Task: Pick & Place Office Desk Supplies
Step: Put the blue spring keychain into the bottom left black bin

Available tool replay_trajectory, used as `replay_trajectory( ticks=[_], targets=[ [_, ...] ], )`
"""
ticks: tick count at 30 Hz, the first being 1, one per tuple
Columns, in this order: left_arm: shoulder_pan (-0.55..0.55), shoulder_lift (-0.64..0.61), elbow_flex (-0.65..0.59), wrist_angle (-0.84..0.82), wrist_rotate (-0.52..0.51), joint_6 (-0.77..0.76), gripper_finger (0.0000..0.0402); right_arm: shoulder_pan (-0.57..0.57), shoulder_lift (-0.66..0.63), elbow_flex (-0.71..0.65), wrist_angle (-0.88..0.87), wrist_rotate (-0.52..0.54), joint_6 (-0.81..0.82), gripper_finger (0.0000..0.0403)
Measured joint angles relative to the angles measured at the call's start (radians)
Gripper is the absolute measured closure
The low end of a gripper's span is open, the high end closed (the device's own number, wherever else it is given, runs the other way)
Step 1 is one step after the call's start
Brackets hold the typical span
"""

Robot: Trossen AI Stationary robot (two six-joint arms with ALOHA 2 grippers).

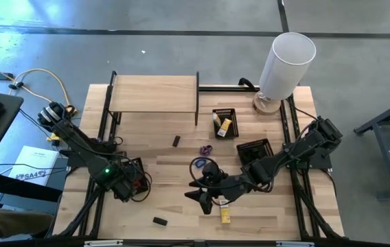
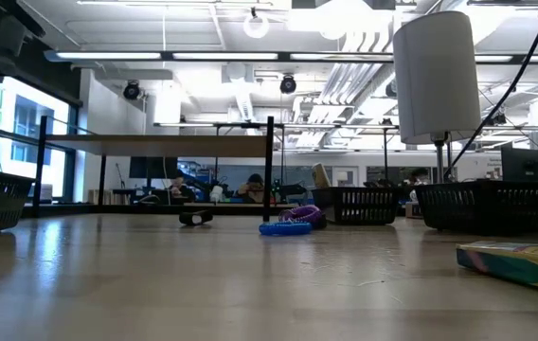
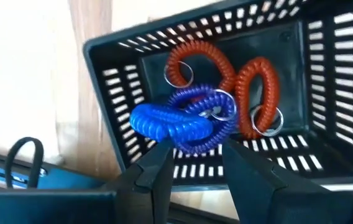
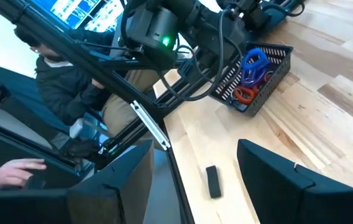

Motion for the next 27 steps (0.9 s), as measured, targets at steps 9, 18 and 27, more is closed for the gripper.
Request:
replay_trajectory(
  ticks=[9,18,27],
  targets=[
    [-0.005,0.0,0.0,0.015,0.004,-0.026,0.027,-0.007,0.0,0.0,-0.001,-0.002,-0.001,0.0183],
    [-0.021,0.0,0.001,0.015,-0.014,-0.023,0.0175,-0.006,0.0,0.0,-0.003,-0.003,-0.002,0.0183],
    [-0.032,0.0,0.001,0.014,0.08,0.106,0.011,-0.006,-0.001,0.0,-0.003,-0.003,-0.002,0.0183]
  ],
)
